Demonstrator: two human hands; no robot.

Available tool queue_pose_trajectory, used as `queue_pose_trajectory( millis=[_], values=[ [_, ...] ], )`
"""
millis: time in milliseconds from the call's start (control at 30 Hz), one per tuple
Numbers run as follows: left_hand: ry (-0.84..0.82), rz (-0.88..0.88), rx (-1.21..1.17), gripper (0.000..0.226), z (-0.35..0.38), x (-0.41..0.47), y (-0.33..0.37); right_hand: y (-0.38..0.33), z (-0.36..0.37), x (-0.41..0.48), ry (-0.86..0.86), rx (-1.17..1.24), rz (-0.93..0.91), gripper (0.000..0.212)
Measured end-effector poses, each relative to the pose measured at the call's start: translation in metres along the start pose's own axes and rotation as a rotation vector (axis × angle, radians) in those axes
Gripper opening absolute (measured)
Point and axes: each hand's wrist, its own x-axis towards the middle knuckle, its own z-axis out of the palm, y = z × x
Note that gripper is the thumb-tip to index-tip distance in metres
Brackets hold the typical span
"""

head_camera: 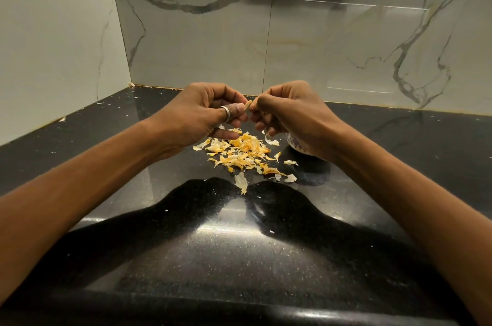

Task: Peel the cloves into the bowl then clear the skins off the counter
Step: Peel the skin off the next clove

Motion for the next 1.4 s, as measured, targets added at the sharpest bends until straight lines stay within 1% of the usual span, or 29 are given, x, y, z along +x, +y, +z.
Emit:
queue_pose_trajectory(
  millis=[200, 333, 500, 567, 767, 933, 1033, 1200, 1400],
  values=[
    [0.016, 0.007, -0.006, 0.017, -0.0019, 0.0003, 0.0005, -0.0008, -0.0014, -0.0015, 0.026, 0.019, -0.015, 0.014],
    [0.025, 0.015, -0.008, 0.016, -0.0014, 0.0003, 0.0004, -0.0016, -0.0019, -0.0021, 0.047, 0.003, -0.031, 0.006],
    [0.032, 0.016, -0.023, 0.016, -0.0016, 0.0004, 0.0005, -0.0005, -0.0018, -0.0015, 0.077, -0.024, -0.012, 0.013],
    [0.037, 0.018, -0.029, 0.016, -0.0011, 0.0003, 0.0007, -0.0008, -0.0021, -0.001, 0.095, -0.03, -0.004, 0.012],
    [0.037, 0.026, -0.006, 0.029, -0.0013, 0.0004, -0.0006, -0.0026, -0.002, -0.0014, 0.115, -0.019, 0.021, 0.008],
    [0.061, 0.039, -0.005, 0.025, -0.0027, 0.0015, -0.0028, -0.0034, -0.0015, -0.0017, 0.118, -0.007, 0.039, 0.009],
    [0.069, 0.045, 0.006, 0.022, -0.0039, 0.0021, -0.004, -0.0043, -0.0023, -0.0024, 0.105, 0.02, 0.035, 0.004],
    [0.076, 0.046, 0.02, 0.021, -0.0041, 0.0026, -0.0047, -0.0049, -0.0006, -0.0031, 0.1, 0.058, 0.038, 0.011],
    [0.09, 0.066, 0.047, 0.016, -0.0017, 0.0003, -0.0039, -0.0033, 0.0003, -0.0032, 0.084, 0.066, 0.025, 0.012]
  ],
)
